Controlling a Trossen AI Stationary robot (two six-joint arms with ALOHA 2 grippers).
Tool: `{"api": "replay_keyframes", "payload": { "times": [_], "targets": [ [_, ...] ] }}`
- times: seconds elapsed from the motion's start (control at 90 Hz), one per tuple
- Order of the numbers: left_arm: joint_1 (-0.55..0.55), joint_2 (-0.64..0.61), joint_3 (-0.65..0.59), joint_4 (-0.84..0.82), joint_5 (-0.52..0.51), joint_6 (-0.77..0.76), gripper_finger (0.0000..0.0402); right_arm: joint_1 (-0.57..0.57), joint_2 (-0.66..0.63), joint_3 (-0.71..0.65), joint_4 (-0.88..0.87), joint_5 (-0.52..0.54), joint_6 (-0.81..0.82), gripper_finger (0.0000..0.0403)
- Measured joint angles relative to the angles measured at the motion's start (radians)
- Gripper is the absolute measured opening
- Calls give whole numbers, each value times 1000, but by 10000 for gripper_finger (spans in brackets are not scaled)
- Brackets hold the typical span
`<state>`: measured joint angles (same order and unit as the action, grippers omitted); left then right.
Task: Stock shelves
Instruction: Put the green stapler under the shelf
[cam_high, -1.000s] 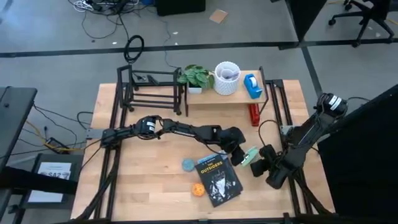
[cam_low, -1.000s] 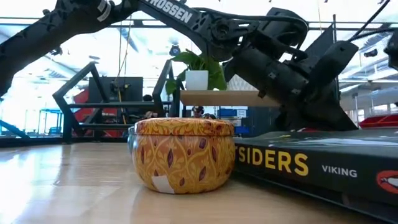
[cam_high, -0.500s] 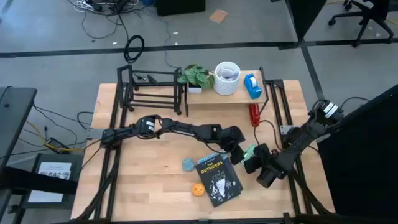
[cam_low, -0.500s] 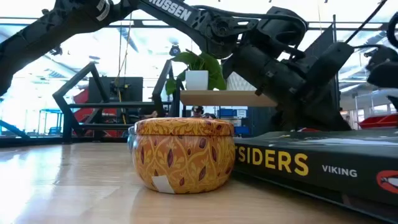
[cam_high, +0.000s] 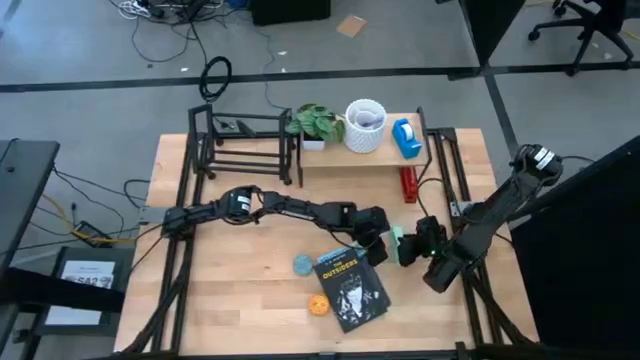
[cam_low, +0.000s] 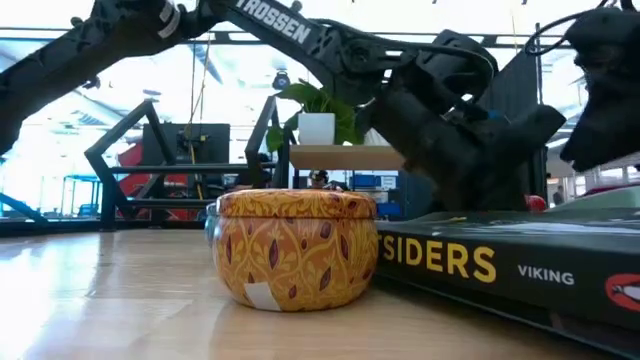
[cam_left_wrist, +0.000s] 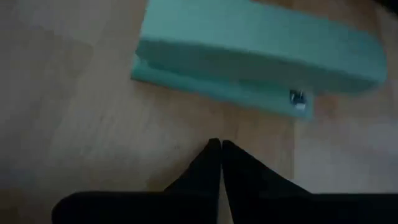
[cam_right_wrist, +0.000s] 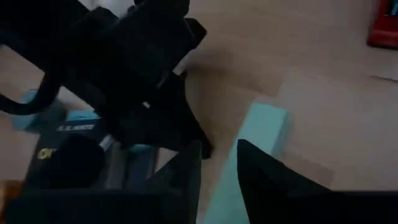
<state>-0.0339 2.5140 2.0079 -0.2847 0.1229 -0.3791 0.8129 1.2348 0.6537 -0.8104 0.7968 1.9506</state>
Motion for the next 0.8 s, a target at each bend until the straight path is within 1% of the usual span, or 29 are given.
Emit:
{"api": "replay_keyframes", "payload": {
  "times": [0.056,0.122,0.189,0.233,0.278,0.356,0.422,0.511,0.578,0.611,0.667,0.7,0.733,0.8],
  "targets": [
    [-1,-6,0,-8,-8,10,0,7,-16,0,20,-12,-20,73],
    [0,-14,-1,-28,-17,21,0,22,-21,0,83,-32,-73,73],
    [-1,-35,6,-71,-31,48,0,50,-16,0,176,-29,-182,73],
    [-1,-50,11,-125,-62,76,0,73,-5,1,254,-18,-255,73],
    [-6,-70,20,-184,-118,112,0,100,10,1,326,1,-314,73],
    [-21,-120,37,-283,-245,177,0,149,38,5,424,40,-372,73],
    [-46,-171,41,-356,-340,219,0,186,72,32,442,66,-380,73],
    [-90,-235,46,-459,-442,246,0,224,129,80,445,83,-381,73],
    [-124,-269,45,-538,-518,249,0,235,176,105,447,33,-382,73],
    [-140,-280,45,-573,-557,248,0,238,199,112,453,-33,-383,73],
    [-169,-294,43,-618,-618,244,0,234,241,116,518,-159,-384,73],
    [-183,-299,43,-639,-651,240,0,232,263,116,543,-204,-391,73],
    [-198,-310,43,-658,-681,236,0,226,285,116,560,-224,-420,73],
    [-226,-321,44,-706,-725,211,0,204,328,116,590,-225,-503,73]
  ]
}}
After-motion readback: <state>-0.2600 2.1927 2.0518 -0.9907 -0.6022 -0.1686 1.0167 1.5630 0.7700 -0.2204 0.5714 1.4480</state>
